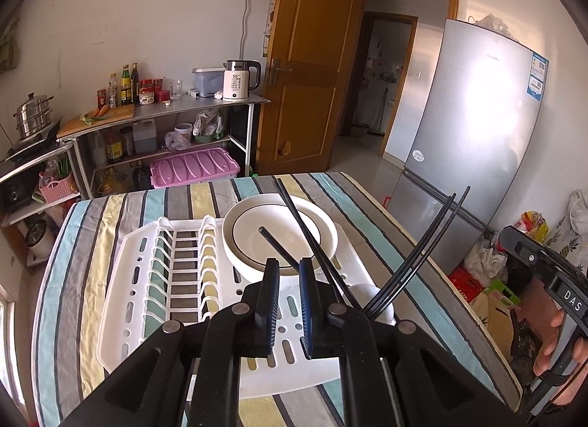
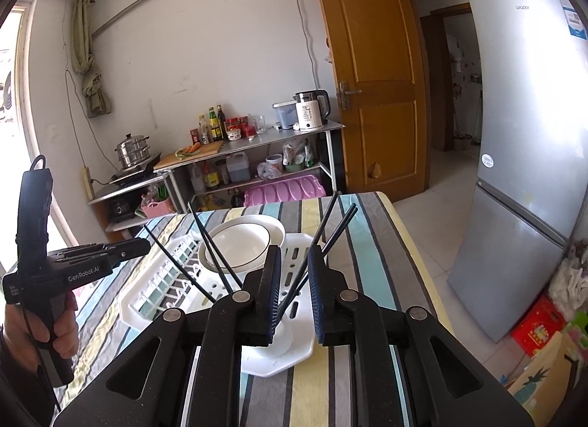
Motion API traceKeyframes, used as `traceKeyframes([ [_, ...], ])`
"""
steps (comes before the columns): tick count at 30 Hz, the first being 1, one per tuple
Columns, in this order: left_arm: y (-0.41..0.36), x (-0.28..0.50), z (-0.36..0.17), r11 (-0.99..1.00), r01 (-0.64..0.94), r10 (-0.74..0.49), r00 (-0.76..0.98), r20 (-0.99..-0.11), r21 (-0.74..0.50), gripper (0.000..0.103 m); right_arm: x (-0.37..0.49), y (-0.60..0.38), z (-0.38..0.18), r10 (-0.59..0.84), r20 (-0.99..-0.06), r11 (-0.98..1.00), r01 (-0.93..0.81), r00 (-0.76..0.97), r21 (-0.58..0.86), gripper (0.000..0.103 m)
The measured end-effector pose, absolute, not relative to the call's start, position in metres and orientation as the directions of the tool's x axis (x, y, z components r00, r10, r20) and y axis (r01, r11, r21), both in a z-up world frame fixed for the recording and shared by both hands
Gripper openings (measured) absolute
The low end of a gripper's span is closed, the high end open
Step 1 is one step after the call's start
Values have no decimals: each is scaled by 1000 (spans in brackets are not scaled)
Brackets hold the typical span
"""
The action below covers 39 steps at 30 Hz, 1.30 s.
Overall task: Organize utensils
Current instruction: 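Withdraw both tools from the cup toward the wooden chopsticks on the cloth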
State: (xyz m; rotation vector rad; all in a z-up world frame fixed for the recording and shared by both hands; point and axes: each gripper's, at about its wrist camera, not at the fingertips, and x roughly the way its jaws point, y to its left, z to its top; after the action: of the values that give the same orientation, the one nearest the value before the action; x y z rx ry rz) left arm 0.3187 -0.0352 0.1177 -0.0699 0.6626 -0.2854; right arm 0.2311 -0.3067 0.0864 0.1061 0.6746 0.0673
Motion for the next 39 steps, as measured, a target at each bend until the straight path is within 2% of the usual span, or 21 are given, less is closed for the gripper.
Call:
traceKeyframes([
  [6,-26,276,123,958,248,-285,786,-549,-143,12,205,-294,87,108,-607,993,-56,787,105,17],
  [10,-18,236,121,956,261,-293,803,-518,-136,12,181,-284,83,143,-604,989,-93,784,113,33],
  [16,-8,185,100,957,257,-288,799,-529,-133,12,144,-274,68,196,-619,979,-121,761,162,33],
  [28,0,104,52,964,238,-263,772,-579,-120,12,88,-254,40,235,-673,972,-163,701,168,33],
  [39,2,94,20,967,233,-242,725,-645,-102,12,81,-246,8,228,-737,973,-184,637,143,33],
])
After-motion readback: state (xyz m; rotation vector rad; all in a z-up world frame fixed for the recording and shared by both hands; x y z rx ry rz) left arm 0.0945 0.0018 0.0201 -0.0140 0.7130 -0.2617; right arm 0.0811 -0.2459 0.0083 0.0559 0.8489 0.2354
